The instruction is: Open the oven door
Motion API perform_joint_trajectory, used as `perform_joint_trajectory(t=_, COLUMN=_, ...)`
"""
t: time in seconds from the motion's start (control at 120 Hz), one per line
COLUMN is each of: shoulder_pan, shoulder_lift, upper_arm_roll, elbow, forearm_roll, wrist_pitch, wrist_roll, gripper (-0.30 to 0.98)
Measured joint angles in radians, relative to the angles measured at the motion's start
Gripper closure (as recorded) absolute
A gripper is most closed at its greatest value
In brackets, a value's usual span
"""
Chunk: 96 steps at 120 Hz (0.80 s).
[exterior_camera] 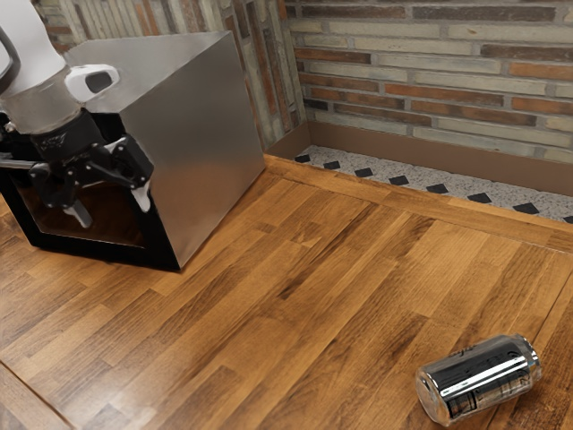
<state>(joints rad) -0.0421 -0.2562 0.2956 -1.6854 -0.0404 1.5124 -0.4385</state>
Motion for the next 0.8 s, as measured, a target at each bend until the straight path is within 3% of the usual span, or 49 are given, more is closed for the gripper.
perform_joint_trajectory(t=0.133, shoulder_pan=0.043, shoulder_lift=-0.048, upper_arm_roll=0.010, elbow=-0.009, forearm_roll=-0.004, wrist_pitch=-0.019, wrist_roll=-0.329, gripper=0.00)
perform_joint_trajectory(t=0.308, shoulder_pan=0.284, shoulder_lift=0.033, upper_arm_roll=0.012, elbow=0.015, forearm_roll=0.017, wrist_pitch=0.108, wrist_roll=-0.626, gripper=0.00)
perform_joint_trajectory(t=0.433, shoulder_pan=0.350, shoulder_lift=0.132, upper_arm_roll=0.015, elbow=0.093, forearm_roll=0.017, wrist_pitch=0.233, wrist_roll=-0.763, gripper=0.00)
perform_joint_trajectory(t=0.667, shoulder_pan=0.485, shoulder_lift=0.142, upper_arm_roll=0.022, elbow=0.104, forearm_roll=-0.008, wrist_pitch=0.368, wrist_roll=-0.940, gripper=0.00)
perform_joint_trajectory(t=0.8, shoulder_pan=0.498, shoulder_lift=0.163, upper_arm_roll=0.014, elbow=0.108, forearm_roll=-0.027, wrist_pitch=0.425, wrist_roll=-0.979, gripper=0.00)
